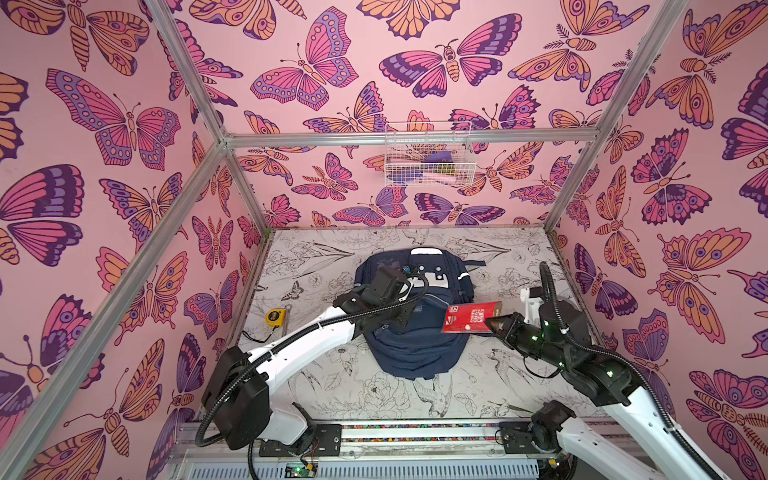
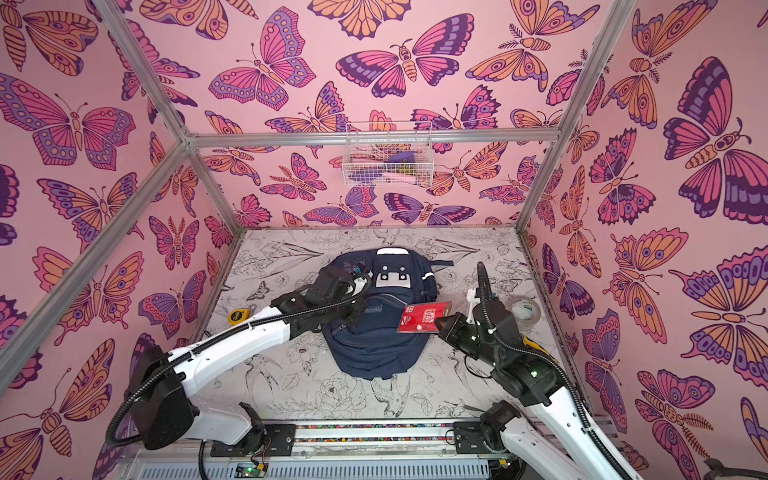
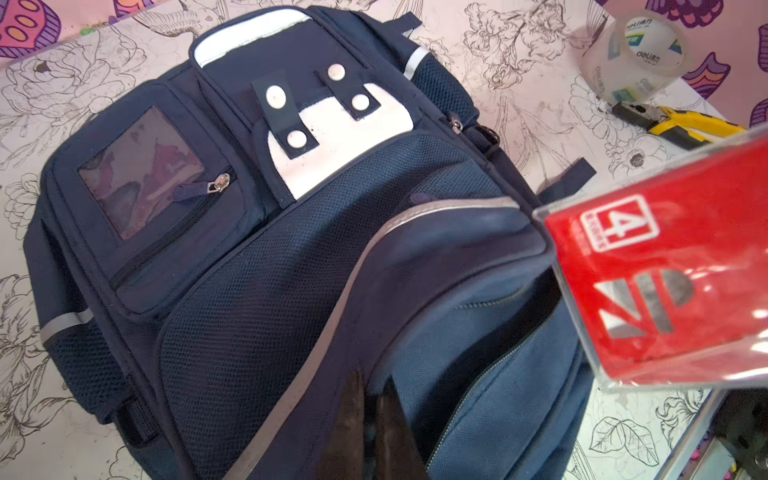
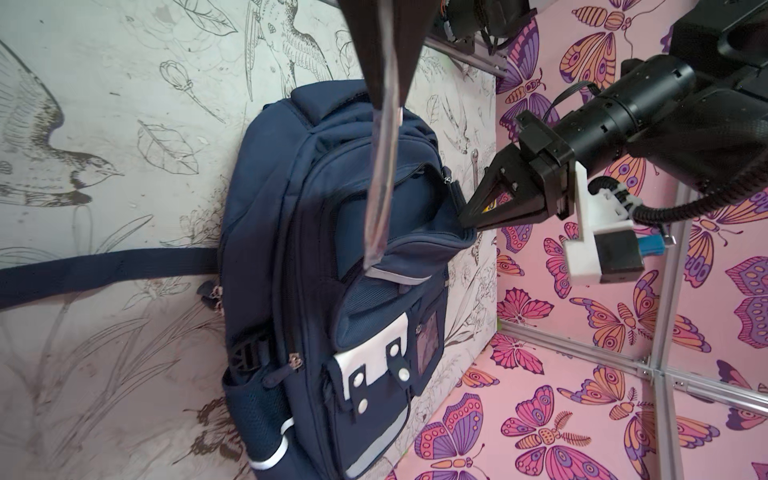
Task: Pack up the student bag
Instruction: 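Bring the red pouch to the front pocket opening held by the left gripper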
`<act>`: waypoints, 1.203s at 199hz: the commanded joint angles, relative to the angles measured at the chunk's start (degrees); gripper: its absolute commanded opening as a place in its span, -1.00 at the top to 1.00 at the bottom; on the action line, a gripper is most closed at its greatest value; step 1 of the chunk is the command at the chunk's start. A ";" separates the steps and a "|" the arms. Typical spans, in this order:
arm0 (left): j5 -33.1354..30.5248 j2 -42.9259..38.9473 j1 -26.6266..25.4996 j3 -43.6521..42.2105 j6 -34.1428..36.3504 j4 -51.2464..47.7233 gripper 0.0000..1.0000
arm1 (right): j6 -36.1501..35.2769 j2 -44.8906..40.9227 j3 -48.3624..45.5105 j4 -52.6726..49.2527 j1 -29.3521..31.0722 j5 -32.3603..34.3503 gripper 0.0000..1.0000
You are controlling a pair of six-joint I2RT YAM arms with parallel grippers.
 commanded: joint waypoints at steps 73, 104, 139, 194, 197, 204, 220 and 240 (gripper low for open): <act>5.92 -6.81 0.98 -4.79 -4.56 14.89 1.00 | 2.16 3.92 -4.87 16.35 5.87 -6.06 1.00; 8.64 -6.91 1.00 -5.75 -7.10 16.87 1.00 | 3.99 5.84 -7.11 22.53 6.22 -7.92 1.00; 8.50 -7.59 1.10 -6.47 -7.21 17.37 1.00 | 6.05 8.98 -8.79 30.93 6.66 -8.05 1.00; 7.19 -7.35 1.88 -6.09 -8.67 16.23 1.00 | 2.65 6.00 -7.09 28.12 7.72 -7.82 1.00; 7.26 -7.26 1.96 -6.03 -8.75 16.09 1.00 | 2.45 5.17 -7.13 27.97 7.72 -8.05 1.00; 7.03 -6.72 1.98 -5.48 -9.24 15.32 1.00 | 2.07 3.51 -7.50 27.88 7.76 -8.76 1.00; 7.70 -4.68 2.31 -3.36 -9.31 12.59 1.00 | 1.65 -0.18 -8.34 27.43 7.98 -10.85 1.00; 9.07 -2.17 2.33 -1.15 -9.31 9.61 1.00 | 1.43 -4.20 -9.60 23.40 8.66 -10.17 1.00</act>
